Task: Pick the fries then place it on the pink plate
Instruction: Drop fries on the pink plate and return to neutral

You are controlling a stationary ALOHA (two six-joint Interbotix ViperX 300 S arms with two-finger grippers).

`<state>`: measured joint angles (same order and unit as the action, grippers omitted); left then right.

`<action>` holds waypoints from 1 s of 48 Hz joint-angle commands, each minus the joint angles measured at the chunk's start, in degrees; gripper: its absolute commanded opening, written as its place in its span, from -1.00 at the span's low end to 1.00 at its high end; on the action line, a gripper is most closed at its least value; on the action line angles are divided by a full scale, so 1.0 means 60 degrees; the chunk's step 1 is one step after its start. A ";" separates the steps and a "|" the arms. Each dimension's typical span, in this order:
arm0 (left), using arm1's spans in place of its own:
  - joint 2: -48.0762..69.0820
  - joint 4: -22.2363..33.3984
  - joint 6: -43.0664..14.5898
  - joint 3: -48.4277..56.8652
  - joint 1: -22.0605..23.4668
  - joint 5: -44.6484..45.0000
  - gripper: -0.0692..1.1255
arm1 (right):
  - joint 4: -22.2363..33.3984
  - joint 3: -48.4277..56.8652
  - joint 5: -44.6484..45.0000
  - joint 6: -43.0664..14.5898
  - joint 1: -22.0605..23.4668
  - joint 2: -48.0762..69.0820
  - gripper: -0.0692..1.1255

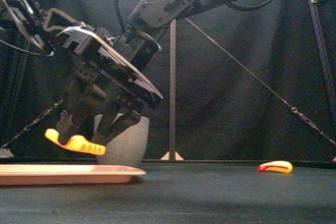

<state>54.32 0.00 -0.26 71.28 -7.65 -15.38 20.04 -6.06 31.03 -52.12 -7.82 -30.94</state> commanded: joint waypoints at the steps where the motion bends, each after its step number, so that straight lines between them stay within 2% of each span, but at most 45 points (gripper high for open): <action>1: -0.0044 -0.0015 -0.0015 -0.0117 -0.0029 -0.0029 -0.87 | 0.0015 -0.0308 -0.0029 0.0015 0.0029 0.0278 0.52; 7: -0.0029 -0.0015 -0.0015 -0.0117 -0.0073 -0.0029 -0.87 | 0.0073 -0.0308 -0.0059 0.0015 0.0029 0.0308 0.63; 24: -0.0029 -0.0015 0.0000 -0.0044 -0.0088 -0.0044 -0.87 | 0.0586 0.0117 -0.0132 -0.0161 0.0044 0.0835 0.63; 31: -0.0029 -0.0015 0.0000 0.0015 -0.0088 -0.0029 -0.87 | 0.0894 0.0937 -0.1187 -0.0762 0.0088 0.1465 0.63; 37: -0.0029 -0.0015 0.0000 0.0029 -0.0088 -0.0044 -0.87 | 0.1567 0.1948 -0.2505 -0.1348 0.0146 0.2300 0.63; 48: -0.0029 -0.0015 -0.0015 0.0015 -0.0117 -0.0029 -0.87 | 0.2842 0.3486 -0.3926 -0.1582 0.0264 0.3545 0.63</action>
<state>54.32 0.00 -0.26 72.25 -8.17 -15.29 35.33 13.18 9.49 -61.70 -6.86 -14.24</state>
